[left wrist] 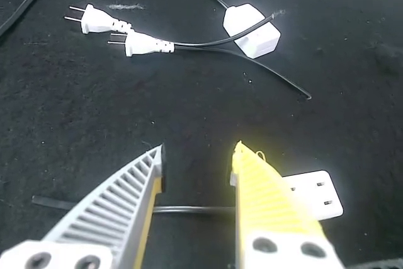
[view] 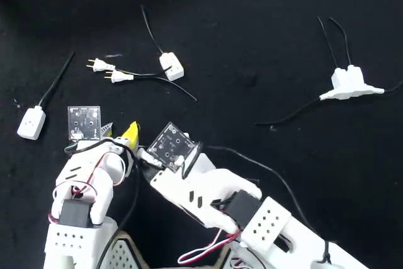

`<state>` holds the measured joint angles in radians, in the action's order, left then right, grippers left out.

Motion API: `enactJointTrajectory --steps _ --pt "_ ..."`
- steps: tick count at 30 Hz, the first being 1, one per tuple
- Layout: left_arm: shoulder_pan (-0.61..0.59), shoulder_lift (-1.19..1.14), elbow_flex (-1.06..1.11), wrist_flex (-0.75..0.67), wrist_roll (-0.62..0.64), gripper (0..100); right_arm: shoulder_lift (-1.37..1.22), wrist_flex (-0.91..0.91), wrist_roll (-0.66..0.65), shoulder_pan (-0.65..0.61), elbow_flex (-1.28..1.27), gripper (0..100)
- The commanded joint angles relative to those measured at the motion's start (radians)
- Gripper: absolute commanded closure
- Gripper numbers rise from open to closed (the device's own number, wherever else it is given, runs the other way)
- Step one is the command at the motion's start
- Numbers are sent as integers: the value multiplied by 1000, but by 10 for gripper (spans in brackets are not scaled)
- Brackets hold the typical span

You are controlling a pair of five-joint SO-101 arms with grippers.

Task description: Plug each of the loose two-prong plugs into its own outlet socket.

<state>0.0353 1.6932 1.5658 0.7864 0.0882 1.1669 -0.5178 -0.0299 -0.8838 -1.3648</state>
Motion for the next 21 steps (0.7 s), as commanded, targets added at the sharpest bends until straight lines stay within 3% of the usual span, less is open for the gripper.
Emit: enactJointTrajectory --steps 1,21 --pt "16 -2 2 -8 -12 812 54 63 35 40 18 987" --pt "35 -2 4 -2 -12 812 59 61 40 127 22 988"
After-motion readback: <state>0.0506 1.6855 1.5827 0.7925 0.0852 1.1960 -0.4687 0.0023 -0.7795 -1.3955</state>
